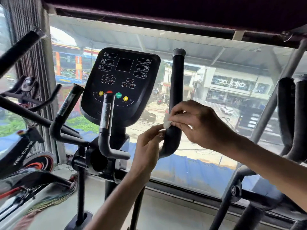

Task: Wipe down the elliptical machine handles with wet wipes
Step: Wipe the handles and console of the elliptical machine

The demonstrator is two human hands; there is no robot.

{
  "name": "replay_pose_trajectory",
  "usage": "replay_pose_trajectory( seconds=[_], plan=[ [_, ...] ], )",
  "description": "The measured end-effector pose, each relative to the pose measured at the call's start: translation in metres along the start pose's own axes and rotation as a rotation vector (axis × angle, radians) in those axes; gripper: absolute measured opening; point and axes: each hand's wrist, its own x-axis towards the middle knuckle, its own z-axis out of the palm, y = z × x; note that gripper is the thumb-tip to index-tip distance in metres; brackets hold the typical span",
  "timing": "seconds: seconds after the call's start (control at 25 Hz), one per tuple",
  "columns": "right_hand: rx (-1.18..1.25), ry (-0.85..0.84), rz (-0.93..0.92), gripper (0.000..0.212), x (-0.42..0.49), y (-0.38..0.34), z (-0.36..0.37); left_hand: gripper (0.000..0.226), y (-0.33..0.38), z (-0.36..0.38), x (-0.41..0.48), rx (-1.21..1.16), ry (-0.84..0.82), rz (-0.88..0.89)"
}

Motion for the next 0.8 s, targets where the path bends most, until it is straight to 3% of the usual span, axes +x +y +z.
replay_pose_trajectory(
  seconds=[0.16, 0.32, 0.56, 0.8],
  plan=[
    [0.004, 0.009, -0.054, 0.009, -0.025, -0.017, 0.008, 0.040, -0.006, -0.014, 0.002, 0.077, -0.062, -0.061],
    [-0.136, 0.117, -0.073, 0.014, -0.048, -0.035, 0.026, 0.033, 0.000, -0.022, 0.004, -0.014, -0.129, -0.132],
    [-0.218, 0.282, 0.022, 0.024, -0.086, -0.064, 0.081, 0.037, 0.011, -0.022, 0.003, 0.006, -0.190, -0.141],
    [-0.189, 0.459, 0.245, 0.025, -0.099, -0.083, 0.123, 0.029, 0.012, -0.022, 0.005, 0.099, -0.201, -0.108]
  ],
)
